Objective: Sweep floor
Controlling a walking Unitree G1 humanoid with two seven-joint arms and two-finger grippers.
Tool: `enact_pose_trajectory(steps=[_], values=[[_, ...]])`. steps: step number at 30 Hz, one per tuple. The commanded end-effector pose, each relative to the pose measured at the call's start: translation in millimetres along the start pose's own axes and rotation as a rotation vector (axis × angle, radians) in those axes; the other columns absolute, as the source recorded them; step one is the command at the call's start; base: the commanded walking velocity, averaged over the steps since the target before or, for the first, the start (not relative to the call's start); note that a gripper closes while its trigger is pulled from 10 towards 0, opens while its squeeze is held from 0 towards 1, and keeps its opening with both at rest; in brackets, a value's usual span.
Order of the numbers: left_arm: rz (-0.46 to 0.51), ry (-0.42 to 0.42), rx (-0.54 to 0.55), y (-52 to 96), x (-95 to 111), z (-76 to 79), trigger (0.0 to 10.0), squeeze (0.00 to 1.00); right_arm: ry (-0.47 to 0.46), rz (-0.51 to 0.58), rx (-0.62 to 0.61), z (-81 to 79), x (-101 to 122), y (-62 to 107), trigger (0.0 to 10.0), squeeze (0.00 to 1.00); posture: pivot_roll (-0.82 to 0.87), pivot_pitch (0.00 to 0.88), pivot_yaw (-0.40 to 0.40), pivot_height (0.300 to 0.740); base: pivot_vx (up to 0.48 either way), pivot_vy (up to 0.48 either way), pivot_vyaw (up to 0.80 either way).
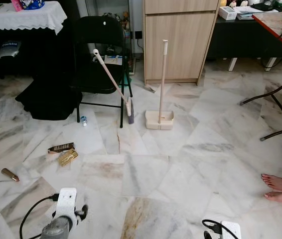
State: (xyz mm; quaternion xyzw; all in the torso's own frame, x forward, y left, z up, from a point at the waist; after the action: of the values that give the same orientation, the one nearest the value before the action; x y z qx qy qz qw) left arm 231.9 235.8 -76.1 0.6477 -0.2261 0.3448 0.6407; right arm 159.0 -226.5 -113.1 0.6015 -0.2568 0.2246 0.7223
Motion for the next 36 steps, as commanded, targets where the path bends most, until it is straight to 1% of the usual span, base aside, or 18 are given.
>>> enact_pose_trajectory(steps=[1, 3, 4, 7, 11, 13, 18, 27, 32, 36], values=[[-0.062, -0.013, 0.029, 9.8, -24, -15.1, 10.0, 0.00, -0.014, -0.020, -0.006, -0.8, -5, 1.1, 10.0, 0.00, -0.02, 0.038, 0.053, 0.740, 0.000, 0.000, 0.00], [-0.085, -0.001, 0.052, 14.2, -33, -21.4, 10.0, 0.00, 0.003, -0.018, 0.001, -0.7, -4, 0.9, 10.0, 0.00, -0.02, 0.042, 0.046, 0.740, 0.000, 0.000, 0.00], [-0.106, 0.019, 0.076, 18.2, -42, -26.5, 10.0, 0.00, 0.007, -0.014, 0.002, -0.3, -3, 0.8, 10.0, 0.00, -0.02, 0.044, 0.042, 0.740, 0.000, 0.000, 0.00], [-0.145, 0.058, 0.114, 27.8, -61, -35.1, 10.0, 0.00, 0.014, 0.002, 0.005, 1.2, -1, 0.5, 10.0, 0.00, 0.00, 0.052, 0.029, 0.740, 0.000, 0.000, 0.00], [-0.159, 0.072, 0.119, 32.5, -69, -37.2, 10.0, 0.00, 0.014, 0.011, 0.004, 2.2, 1, 0.3, 10.0, 0.00, 0.00, 0.055, 0.025, 0.740, 0.000, 0.000, 0.00], [-0.183, 0.083, 0.127, 36.5, -76, -41.9, 10.0, 0.00, 0.005, 0.016, 0.000, 2.6, 1, 0.4, 10.0, 0.00, 0.00, 0.057, 0.023, 0.740, 0.000, 0.000, 0.00], [-0.202, 0.089, 0.129, 38.0, -79, -43.8, 10.0, 0.00, -0.005, 0.025, 0.007, 2.5, 2, 0.4, 10.0, 0.00, -0.01, 0.059, 0.027, 0.740, 0.000, 0.000, 0.00], [-0.196, 0.087, 0.116, 31.9, -73, -34.5, 10.0, 0.00, -0.010, 0.024, 0.018, 2.3, 3, 0.2, 10.0, 0.00, -0.01, 0.068, 0.042, 0.740, 0.000, 0.000, 0.00], [-0.202, 0.087, 0.116, 32.5, -75, -33.7, 10.0, 0.00, -0.009, 0.022, 0.026, 1.5, 2, 0.5, 10.0, 0.00, -0.01, 0.066, 0.043, 0.740, 0.000, 0.000, 0.00], [-0.218, 0.089, 0.120, 35.3, -81, -34.7, 10.0, 0.00, -0.004, 0.019, 0.030, 1.3, 1, 0.5, 10.0, 0.00, -0.01, 0.060, 0.041, 0.740, 0.000, 0.000, 0.00]])
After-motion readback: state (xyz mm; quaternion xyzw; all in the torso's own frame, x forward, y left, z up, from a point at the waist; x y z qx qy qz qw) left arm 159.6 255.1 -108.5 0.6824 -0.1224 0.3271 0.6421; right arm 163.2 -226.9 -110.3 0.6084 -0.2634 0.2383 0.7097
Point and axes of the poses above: a point about 5 cm out from each wrist's last joint towards the gripper, its own y axis pointing back from the gripper into the wrist, its own x axis along the axis of the wrist's last joint, z = x × y, the point moved 3 cm from there along -y, pointing out of the wrist towards the gripper, and after that the axes turned 13 degrees about y, right-handed, at the moved point
